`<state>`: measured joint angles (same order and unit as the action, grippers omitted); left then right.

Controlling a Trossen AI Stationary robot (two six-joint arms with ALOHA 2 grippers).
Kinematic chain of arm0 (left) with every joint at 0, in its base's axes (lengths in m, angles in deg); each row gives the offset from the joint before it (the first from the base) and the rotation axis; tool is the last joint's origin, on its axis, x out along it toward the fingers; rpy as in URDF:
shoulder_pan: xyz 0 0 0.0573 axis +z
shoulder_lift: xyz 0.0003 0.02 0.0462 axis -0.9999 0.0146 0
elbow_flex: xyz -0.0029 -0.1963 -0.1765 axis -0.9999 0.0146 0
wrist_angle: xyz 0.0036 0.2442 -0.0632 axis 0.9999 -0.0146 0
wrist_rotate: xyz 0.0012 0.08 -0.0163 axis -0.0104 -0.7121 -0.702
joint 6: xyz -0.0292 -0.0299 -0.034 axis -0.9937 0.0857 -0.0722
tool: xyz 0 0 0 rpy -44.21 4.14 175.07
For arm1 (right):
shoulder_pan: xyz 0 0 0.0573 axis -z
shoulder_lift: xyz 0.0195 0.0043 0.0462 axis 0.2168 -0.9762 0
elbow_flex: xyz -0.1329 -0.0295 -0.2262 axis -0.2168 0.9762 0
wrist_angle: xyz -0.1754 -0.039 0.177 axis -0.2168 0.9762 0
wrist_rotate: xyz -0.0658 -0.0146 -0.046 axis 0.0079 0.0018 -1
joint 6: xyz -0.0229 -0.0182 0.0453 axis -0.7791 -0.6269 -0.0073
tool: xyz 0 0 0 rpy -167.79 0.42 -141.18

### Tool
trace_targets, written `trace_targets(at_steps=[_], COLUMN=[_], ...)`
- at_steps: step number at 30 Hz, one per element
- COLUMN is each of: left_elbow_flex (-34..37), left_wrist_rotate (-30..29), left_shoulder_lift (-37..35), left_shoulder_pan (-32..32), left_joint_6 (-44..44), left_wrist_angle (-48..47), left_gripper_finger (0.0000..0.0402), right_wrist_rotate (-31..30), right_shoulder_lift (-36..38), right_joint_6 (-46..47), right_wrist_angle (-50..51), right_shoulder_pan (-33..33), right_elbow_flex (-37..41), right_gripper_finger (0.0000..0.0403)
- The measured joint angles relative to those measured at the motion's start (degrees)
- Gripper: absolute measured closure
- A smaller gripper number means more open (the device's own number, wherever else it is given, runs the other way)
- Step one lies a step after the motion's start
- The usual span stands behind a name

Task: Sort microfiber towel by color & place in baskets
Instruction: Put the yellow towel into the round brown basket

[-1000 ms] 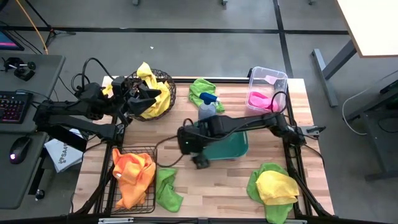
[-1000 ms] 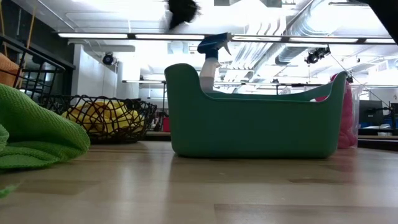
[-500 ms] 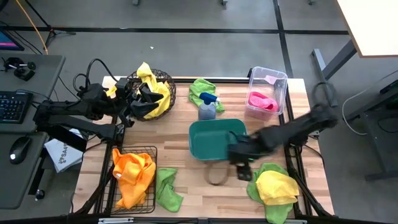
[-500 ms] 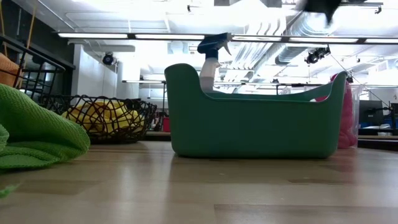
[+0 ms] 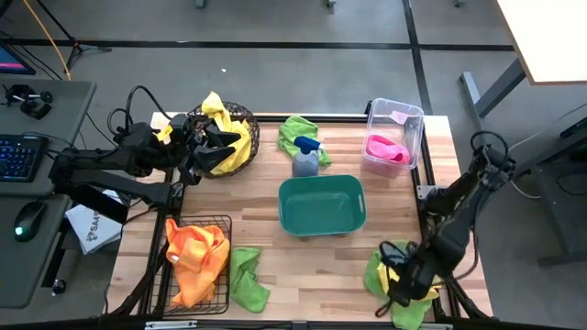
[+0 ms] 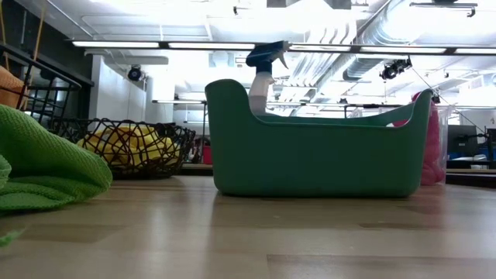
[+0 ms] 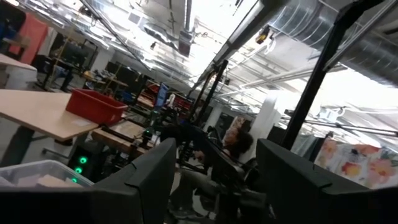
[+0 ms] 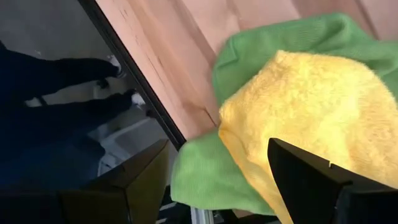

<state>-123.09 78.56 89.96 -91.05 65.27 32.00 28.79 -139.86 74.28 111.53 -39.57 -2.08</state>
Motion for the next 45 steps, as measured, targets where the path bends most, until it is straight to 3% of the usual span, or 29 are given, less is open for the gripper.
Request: trace_targets(at_steps=[19, 22, 26, 27, 30, 33, 39, 42, 45], left_elbow_flex=[0.00, 0.00, 0.00, 0.00, 0.00, 0.00, 0.00, 0.00, 0.01], left_wrist_rotate=[-1.16, -1.18, -1.18, -1.18, -1.18, -1.18, -1.18, -1.11, -0.31], left_shoulder_lift=[0.02, 0.00, 0.02, 0.02, 0.00, 0.00, 0.00, 0.00, 0.00], left_shoulder_pan=[-0.02, -0.02, -0.02, -0.02, -0.02, -0.02, -0.02, -0.02, -0.02], left_joint_6=[0.92, 0.91, 0.91, 0.91, 0.91, 0.94, 1.39, 1.37, 1.40], left_wrist_angle=[-0.07, -0.07, -0.07, -0.06, 0.00, 0.14, 2.46, 4.27, 7.12], left_gripper_finger=[0.0190, 0.0190, 0.0190, 0.0190, 0.0190, 0.0190, 0.0190, 0.0190, 0.0190], right_wrist_rotate=[0.82, 1.23, 1.71, 1.22, 0.41, -6.17, -29.66, -38.83, -41.66], right_shoulder_lift=[-18.93, -19.38, -18.65, -18.19, -16.43, -13.70, -9.33, -9.16, -9.19], right_joint_6=[0.28, 0.27, -0.81, -1.84, -3.07, -5.37, -14.65, -26.82, -43.77], right_wrist_angle=[4.22, 5.19, 8.77, 9.83, 16.55, 24.93, 28.80, 26.31, 17.62], right_shoulder_pan=[1.00, 1.12, 0.83, 0.64, 0.59, 0.72, 3.01, 7.04, 13.46], right_elbow_flex=[-0.83, -0.83, -2.80, -4.08, -9.83, -18.55, -37.31, -44.54, -47.09], right_gripper_finger=[0.0143, 0.0188, 0.0350, 0.0376, 0.0383, 0.0397, 0.0400, 0.0401, 0.0401])
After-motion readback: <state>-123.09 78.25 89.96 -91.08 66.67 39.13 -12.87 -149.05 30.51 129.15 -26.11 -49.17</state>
